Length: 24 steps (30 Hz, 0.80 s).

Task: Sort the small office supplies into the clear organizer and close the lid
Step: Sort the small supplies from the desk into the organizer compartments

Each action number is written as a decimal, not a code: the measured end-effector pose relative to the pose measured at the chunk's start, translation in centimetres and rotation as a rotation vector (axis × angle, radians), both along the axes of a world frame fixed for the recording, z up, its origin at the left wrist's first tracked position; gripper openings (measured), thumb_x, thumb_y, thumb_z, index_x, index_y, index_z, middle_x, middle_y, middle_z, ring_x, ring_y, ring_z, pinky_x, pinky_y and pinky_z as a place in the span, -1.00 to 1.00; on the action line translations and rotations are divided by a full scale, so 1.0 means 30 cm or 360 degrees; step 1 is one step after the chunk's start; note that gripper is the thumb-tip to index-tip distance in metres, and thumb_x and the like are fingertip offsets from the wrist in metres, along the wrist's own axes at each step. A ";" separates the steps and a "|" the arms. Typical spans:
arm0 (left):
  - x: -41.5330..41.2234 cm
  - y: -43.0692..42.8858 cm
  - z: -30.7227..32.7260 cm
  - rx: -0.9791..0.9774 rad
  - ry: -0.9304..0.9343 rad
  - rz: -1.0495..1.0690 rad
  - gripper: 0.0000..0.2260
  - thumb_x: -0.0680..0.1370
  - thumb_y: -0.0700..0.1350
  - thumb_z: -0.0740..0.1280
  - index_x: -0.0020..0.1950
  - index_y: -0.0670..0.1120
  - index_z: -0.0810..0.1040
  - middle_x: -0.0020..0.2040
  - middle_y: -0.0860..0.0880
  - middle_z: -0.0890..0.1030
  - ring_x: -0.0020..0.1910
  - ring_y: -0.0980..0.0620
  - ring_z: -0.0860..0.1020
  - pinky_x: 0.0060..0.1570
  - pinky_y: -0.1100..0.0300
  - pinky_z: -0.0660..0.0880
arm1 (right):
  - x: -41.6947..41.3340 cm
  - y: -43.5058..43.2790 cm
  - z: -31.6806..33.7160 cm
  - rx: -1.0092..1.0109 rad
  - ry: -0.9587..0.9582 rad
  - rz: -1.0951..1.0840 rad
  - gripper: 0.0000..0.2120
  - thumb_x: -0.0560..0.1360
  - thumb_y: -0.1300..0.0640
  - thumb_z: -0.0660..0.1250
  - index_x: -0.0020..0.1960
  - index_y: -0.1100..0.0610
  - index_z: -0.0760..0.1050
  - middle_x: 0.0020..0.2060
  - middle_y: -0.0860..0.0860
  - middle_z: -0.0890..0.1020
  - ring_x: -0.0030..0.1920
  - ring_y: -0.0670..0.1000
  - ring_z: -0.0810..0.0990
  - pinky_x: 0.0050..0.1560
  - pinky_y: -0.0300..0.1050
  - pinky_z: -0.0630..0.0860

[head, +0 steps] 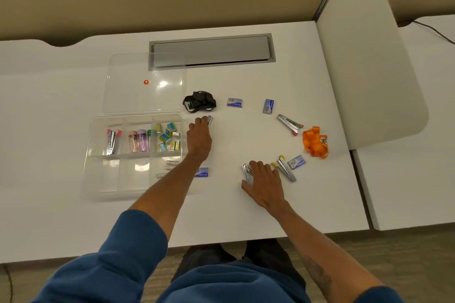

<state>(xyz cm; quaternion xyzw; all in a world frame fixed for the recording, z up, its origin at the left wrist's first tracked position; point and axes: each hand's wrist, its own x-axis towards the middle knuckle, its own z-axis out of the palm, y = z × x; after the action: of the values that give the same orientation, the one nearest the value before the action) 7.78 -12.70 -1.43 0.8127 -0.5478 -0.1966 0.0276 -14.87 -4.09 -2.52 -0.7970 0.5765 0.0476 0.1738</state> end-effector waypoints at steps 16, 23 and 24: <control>0.183 0.030 0.165 -0.0647 0.0645 0.0429 -0.54 0.51 -0.15 0.36 0.41 -0.09 0.42 0.26 -0.08 0.55 0.23 -0.06 0.50 0.25 0.09 0.43 | 0.316 -0.177 0.083 0.0103 -0.0877 -0.0639 -0.76 0.50 0.00 0.37 0.10 0.08 0.48 -0.03 0.00 0.56 -0.08 0.01 0.55 -0.10 -0.09 0.52; 0.503 0.181 0.186 -0.0763 0.0465 0.0722 -0.57 0.49 -0.14 0.36 0.36 -0.05 0.45 0.22 -0.06 0.57 0.19 -0.07 0.51 0.23 0.04 0.44 | 0.638 -0.243 0.172 0.0188 -0.1301 -0.0693 -0.84 0.47 -0.02 0.40 0.00 -0.05 0.48 -0.08 -0.11 0.57 -0.14 -0.11 0.55 -0.20 -0.34 0.42; 0.546 0.208 0.185 -0.0770 0.0442 0.0762 -0.58 0.48 -0.14 0.36 0.35 -0.06 0.46 0.19 -0.07 0.58 0.17 -0.08 0.52 0.22 0.03 0.44 | 0.683 -0.242 0.181 0.0195 -0.1339 -0.0677 -0.85 0.47 -0.02 0.40 -0.02 -0.08 0.46 -0.09 -0.11 0.57 -0.15 -0.11 0.55 -0.18 -0.33 0.45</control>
<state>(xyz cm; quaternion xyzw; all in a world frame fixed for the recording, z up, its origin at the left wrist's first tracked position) 24.16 -6.47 4.13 0.8535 -0.3637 -0.1577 0.3383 5.63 -11.36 2.91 -0.5997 0.6025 -0.2820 0.4448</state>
